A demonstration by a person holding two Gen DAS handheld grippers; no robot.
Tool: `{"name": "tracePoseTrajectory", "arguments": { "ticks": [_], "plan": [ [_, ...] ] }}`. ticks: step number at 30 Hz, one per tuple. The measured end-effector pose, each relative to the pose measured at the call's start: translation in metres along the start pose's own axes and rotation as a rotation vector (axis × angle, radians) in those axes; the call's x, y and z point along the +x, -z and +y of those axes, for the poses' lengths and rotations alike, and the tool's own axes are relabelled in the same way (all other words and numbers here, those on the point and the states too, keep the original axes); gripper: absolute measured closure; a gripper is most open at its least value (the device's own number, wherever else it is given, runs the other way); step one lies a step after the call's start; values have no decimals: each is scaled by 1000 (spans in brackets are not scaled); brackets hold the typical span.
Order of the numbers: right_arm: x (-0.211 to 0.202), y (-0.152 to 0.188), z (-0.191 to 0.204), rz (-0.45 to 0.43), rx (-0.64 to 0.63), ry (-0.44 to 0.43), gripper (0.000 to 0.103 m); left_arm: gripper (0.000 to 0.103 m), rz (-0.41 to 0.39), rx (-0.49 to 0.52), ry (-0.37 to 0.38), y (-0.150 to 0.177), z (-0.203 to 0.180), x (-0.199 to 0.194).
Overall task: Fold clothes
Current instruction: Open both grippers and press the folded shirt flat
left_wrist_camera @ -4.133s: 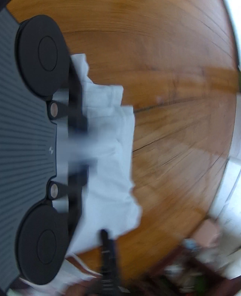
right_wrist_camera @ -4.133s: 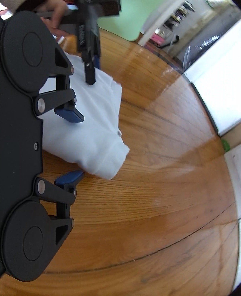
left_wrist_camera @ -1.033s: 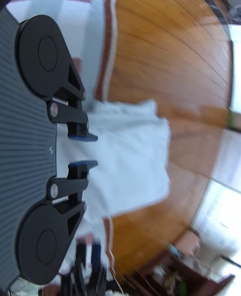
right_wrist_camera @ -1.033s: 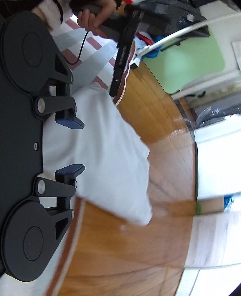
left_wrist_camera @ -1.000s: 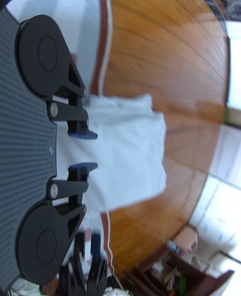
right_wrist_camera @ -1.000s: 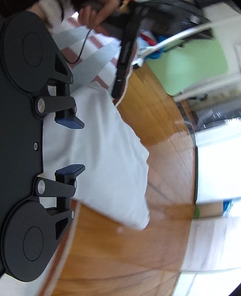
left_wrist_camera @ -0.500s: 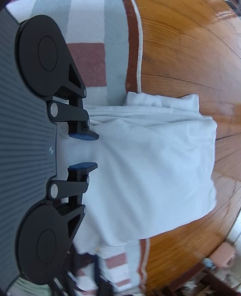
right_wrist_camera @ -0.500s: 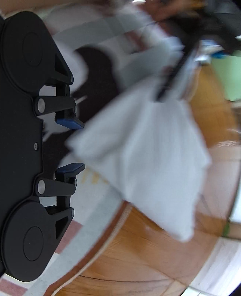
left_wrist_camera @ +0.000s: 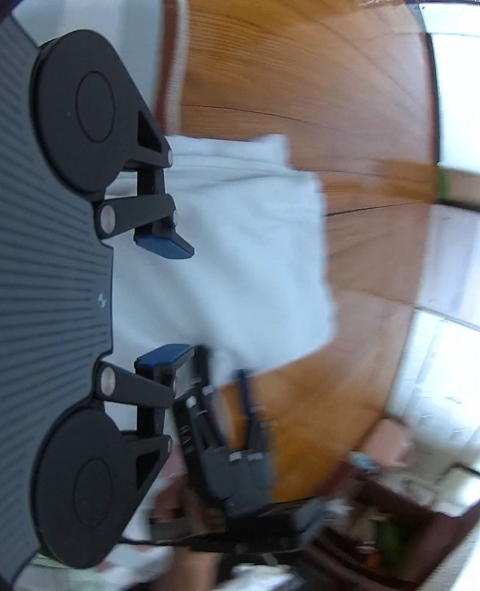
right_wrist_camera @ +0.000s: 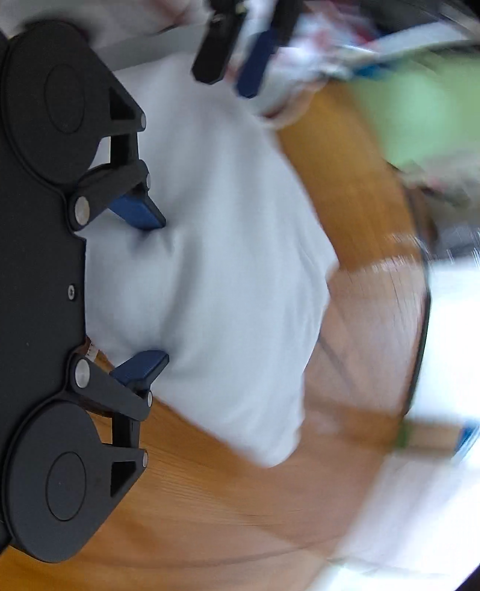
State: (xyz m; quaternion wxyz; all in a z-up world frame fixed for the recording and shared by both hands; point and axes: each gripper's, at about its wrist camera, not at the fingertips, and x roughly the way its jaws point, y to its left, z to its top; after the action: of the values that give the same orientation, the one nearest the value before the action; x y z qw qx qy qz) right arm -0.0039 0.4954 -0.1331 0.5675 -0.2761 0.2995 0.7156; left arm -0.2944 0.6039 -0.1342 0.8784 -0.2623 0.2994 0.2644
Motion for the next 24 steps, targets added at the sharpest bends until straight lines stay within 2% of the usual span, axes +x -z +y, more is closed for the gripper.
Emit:
{"name": "tracePoseTrajectory", "arguments": {
  "ticks": [2, 3, 4, 7, 8, 9, 10, 12, 14, 15, 16, 17, 18, 19, 20, 21, 22, 23, 24],
  "plan": [
    [-7, -1, -7, -32, 91, -2, 28, 52, 37, -26, -21, -8, 10, 22],
    [-9, 2, 0, -37, 85, 7, 28, 55, 76, -39, -75, -8, 17, 35],
    [-11, 5, 7, -42, 76, 16, 28, 65, 107, -52, -120, -7, 23, 46],
    [-8, 28, 42, 78, -87, 49, 27, 75, 123, -74, -155, -3, 37, 52],
    [-13, 39, 50, 83, -112, 61, 28, 77, 129, -75, -161, -4, 38, 51],
    [-18, 50, 57, 87, -134, 74, 35, 80, 134, -76, -167, -5, 39, 51],
    [-24, 58, 55, 116, -83, 18, 46, 80, 136, -76, -170, -5, 39, 52],
    [-35, 75, 53, 121, -14, -11, 46, 80, 141, -76, -177, -5, 38, 53],
    [-41, 83, 61, 157, -100, -14, 46, 80, 161, -68, -182, -7, 39, 52],
    [-43, 86, 66, 176, -145, -15, 50, 80, 172, -70, -184, -7, 40, 47],
    [-46, 90, 70, 195, -191, -16, 59, 79, 181, -72, -194, -7, 40, 41],
    [-46, 85, 67, 218, -177, -33, 64, 79, 190, -64, -224, -6, 38, 32],
    [-46, 79, 64, 242, -159, -50, 73, 78, 199, -56, -253, -5, 37, 23],
    [-50, 72, 58, 219, -117, -48, 71, 51, 211, -45, -296, -3, 34, 14],
    [-58, 64, 49, 169, -48, -55, 67, 40, 226, -21, -368, 1, 32, 4],
    [-73, 63, 42, 116, 36, -78, 61, 38, 215, -10, -359, 5, 32, -8],
    [-79, 57, 34, 68, 115, -112, 56, 35, 186, -38, -244, 8, 36, -21],
    [-79, 51, 29, 42, 156, -135, 54, 35, 167, -109, -109, 11, 43, -32],
    [-78, 45, 26, 17, 195, -157, 53, 35, 157, -178, -27, 13, 49, -38]
  ]
}}
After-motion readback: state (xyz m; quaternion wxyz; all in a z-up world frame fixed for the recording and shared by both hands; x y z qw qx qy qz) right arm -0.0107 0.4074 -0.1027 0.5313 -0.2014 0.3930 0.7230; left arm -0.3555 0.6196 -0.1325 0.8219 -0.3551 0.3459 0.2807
